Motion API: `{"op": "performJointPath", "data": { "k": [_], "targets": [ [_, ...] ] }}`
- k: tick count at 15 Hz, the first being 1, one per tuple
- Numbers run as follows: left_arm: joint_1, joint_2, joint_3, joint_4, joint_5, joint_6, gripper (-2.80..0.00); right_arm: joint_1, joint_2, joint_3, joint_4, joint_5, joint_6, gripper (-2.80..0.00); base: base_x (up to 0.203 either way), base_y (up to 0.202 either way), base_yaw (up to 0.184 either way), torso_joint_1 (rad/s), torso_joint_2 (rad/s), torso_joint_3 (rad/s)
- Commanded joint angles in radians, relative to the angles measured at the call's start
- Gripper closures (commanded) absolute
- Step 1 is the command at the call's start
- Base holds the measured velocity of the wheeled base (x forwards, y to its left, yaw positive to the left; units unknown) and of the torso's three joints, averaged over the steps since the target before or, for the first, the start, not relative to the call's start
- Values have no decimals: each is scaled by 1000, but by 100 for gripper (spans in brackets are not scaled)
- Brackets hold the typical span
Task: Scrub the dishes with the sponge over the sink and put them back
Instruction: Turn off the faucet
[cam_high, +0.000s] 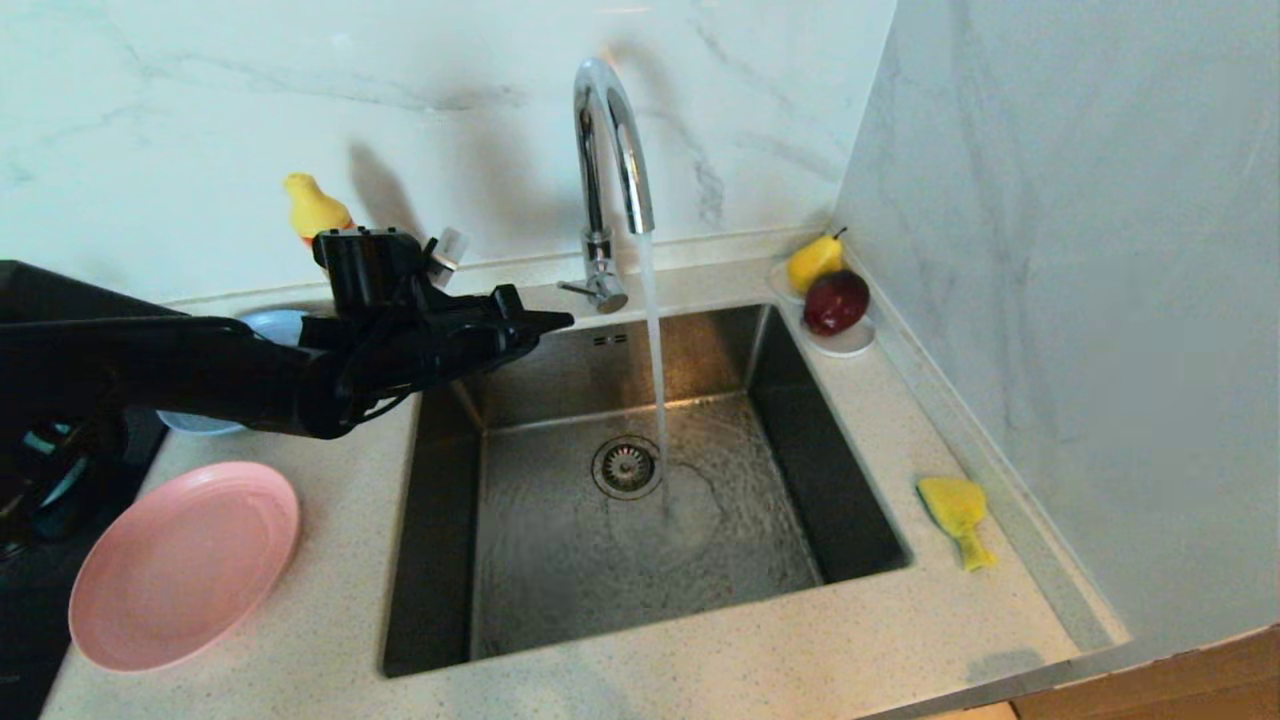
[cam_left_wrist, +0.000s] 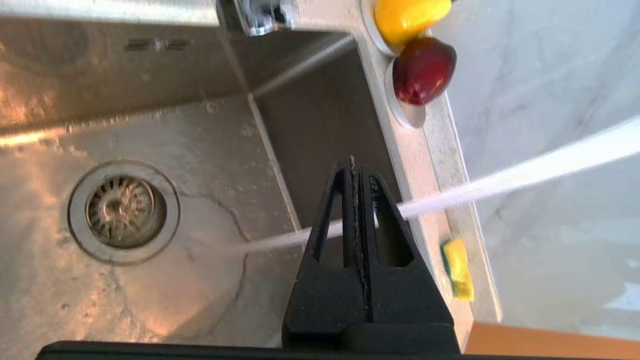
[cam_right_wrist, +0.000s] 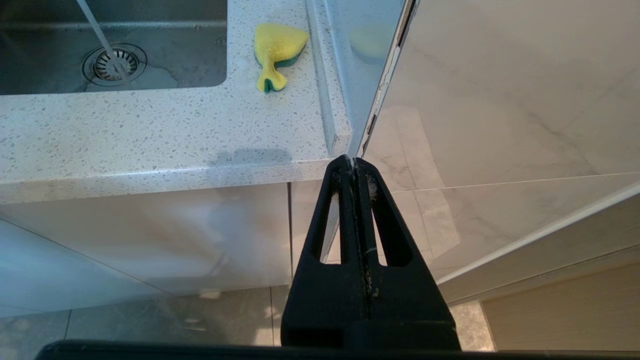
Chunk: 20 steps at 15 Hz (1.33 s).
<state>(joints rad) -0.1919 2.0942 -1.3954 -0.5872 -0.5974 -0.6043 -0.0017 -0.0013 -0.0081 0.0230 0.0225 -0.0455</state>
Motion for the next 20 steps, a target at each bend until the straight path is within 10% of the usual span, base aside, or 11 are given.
{"op": "performJointPath", "data": {
  "k": [1,20],
  "targets": [
    [0,30,-32,-3,-2,-3,0,0,1,0,0,0,0,0,0,0,0,0,0,0],
    [0,192,-298,10,44,-35,0,0,1,0,0,0,0,0,0,0,0,0,0,0]
  ]
}}
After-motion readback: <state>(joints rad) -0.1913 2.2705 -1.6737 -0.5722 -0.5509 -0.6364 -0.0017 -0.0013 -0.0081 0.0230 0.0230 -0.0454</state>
